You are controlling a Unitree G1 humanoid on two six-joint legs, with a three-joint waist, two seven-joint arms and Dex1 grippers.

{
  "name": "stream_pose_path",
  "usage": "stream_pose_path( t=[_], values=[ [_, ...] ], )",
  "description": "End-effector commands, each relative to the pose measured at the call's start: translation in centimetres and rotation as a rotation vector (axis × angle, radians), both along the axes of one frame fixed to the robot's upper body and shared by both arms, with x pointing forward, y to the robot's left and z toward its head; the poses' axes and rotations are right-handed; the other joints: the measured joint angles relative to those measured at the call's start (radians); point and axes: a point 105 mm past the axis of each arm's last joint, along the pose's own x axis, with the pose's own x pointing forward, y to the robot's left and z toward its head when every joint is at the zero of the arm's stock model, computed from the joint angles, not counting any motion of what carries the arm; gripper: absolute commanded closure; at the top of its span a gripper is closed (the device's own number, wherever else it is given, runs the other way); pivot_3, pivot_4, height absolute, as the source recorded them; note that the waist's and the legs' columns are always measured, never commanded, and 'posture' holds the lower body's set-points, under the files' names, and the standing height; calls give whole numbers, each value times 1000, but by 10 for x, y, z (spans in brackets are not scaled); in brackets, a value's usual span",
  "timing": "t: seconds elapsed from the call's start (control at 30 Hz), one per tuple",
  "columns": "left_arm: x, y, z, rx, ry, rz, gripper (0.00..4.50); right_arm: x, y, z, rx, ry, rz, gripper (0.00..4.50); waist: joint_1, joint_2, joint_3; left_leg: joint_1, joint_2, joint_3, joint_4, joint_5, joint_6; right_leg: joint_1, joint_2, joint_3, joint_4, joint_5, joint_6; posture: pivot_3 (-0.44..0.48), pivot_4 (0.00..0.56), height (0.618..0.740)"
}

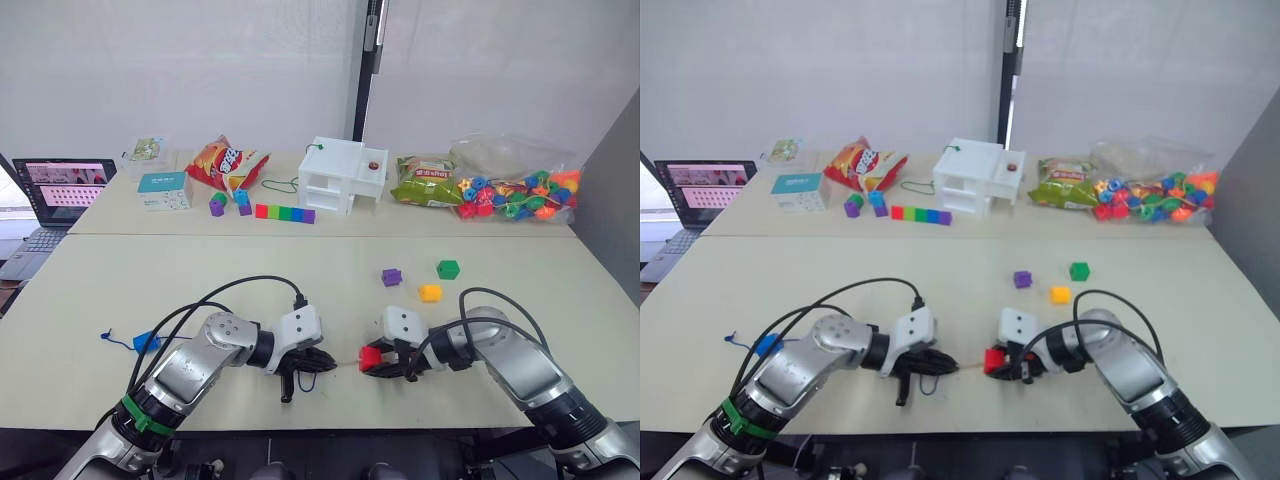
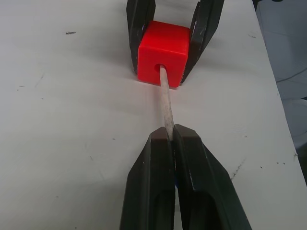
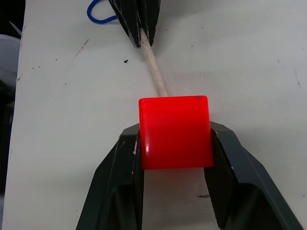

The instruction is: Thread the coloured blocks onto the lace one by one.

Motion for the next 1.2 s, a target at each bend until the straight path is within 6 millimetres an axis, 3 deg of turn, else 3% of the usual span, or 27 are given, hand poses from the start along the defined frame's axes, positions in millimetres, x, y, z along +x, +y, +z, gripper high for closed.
stream_pose_path(
  t=[0.03,0.27,0.43,0.67,0.93,1.03,1.2],
  values=[
    [-1,-9,6,-8,-37,-41,4500,-3,6,4,-4,-20,30,3331,-1,0,0,0,0,0,0,0,0,0,0,0,0,0,0,0,150,740],
    [0,-29,18,-64,-73,-81,4500,-3,7,4,-22,-29,35,3331,0,0,0,0,0,0,1,0,0,0,0,0,0,0,0,0,150,740],
    [1,-55,31,-143,-84,-121,4500,-2,10,2,-25,-30,35,3331,0,0,0,0,0,0,1,0,0,0,0,0,0,0,0,0,150,740],
    [11,-59,15,-152,-67,-77,4500,-3,13,2,-30,-36,39,3331,2,0,0,1,-1,0,2,0,0,2,0,0,0,0,1,0,150,740],
    [1,-24,24,-192,-34,-41,1933,-5,5,-6,-55,-18,13,3331,-4,0,0,1,0,0,1,0,0,1,0,0,1,0,1,0,150,740],
    [-7,-11,17,-173,-9,-15,1933,-4,4,-7,-58,-20,3,3331,-7,0,0,1,1,0,0,0,0,1,1,1,1,0,0,0,150,740],
    [-2,4,-5,-102,-38,71,1933,-3,2,-5,-56,-24,-3,3331,-2,0,0,2,1,0,0,0,0,1,0,1,1,0,0,0,150,740]
  ],
)
